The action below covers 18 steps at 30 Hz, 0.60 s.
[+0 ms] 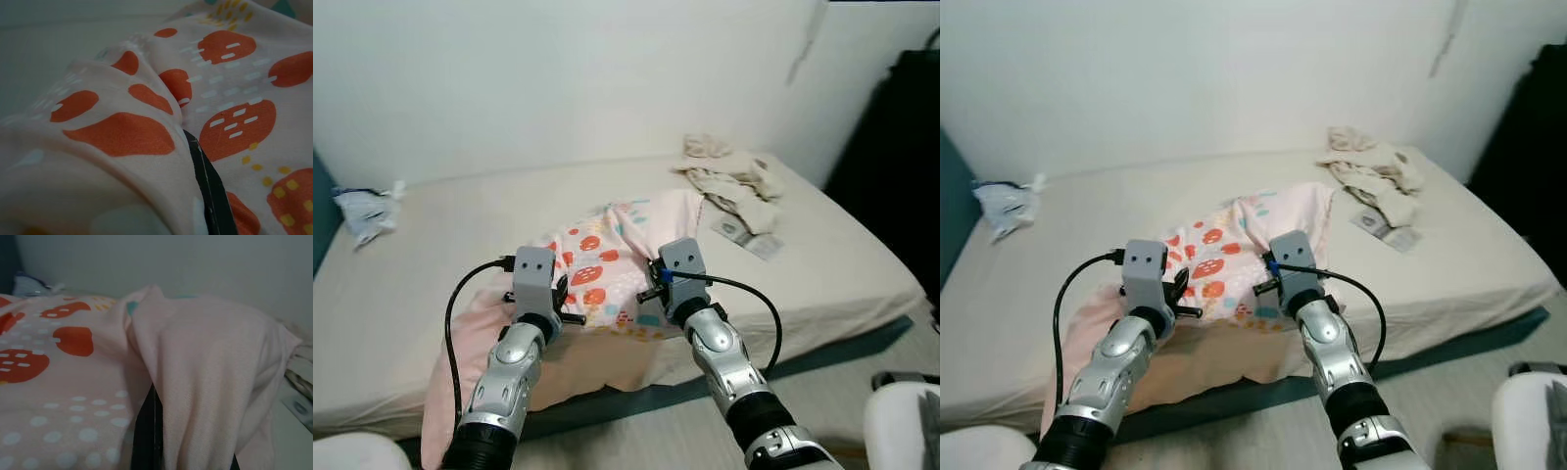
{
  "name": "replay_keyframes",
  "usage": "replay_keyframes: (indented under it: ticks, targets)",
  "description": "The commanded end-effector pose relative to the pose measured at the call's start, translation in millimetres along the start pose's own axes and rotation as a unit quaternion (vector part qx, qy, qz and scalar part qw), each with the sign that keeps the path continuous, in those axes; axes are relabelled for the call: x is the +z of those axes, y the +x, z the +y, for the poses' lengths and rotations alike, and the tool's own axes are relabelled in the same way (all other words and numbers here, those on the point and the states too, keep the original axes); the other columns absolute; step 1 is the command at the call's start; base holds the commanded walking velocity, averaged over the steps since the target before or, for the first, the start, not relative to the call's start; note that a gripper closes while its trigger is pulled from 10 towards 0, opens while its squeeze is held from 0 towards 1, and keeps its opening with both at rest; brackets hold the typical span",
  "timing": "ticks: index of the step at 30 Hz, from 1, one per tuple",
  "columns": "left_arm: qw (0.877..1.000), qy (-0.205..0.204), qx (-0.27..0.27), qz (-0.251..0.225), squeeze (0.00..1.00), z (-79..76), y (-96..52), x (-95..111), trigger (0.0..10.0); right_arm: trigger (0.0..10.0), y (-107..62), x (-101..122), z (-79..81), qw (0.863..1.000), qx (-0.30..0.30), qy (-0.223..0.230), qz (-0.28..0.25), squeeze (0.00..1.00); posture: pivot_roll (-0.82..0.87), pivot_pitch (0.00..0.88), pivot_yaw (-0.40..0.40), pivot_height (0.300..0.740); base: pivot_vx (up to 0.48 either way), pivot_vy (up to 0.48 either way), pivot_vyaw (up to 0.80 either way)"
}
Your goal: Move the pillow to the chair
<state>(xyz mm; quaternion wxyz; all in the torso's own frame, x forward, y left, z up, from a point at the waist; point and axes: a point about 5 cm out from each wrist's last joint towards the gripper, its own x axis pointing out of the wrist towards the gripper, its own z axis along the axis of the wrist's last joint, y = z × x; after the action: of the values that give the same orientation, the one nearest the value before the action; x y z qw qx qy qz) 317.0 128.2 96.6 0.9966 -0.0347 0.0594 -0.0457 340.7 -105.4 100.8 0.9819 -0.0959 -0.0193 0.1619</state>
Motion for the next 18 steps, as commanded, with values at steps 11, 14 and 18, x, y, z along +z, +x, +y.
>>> replay_keyframes:
  ticks: [11,14,18]
  targets:
    - [1.000,-0.013,-0.003,0.012,0.00,4.2,-1.4,2,10.0,10.0,0.1,8,-16.9,0.999,-0.040,0.001,-0.019,0.00,-0.03,0.021,-0.042,0.740,0.000,0.000,0.80]
    - [0.999,-0.023,0.024,0.027,0.00,7.0,-1.8,-2,10.0,10.0,-1.0,6,-18.6,0.999,-0.044,0.000,-0.016,0.00,-0.03,0.026,-0.036,0.740,0.000,0.000,0.80]
    - [0.999,0.002,0.033,0.038,0.00,9.3,-1.6,-3,10.0,10.0,-1.9,6,-19.8,0.999,-0.047,0.000,-0.015,0.00,-0.03,0.030,-0.030,0.740,0.000,0.000,0.80]
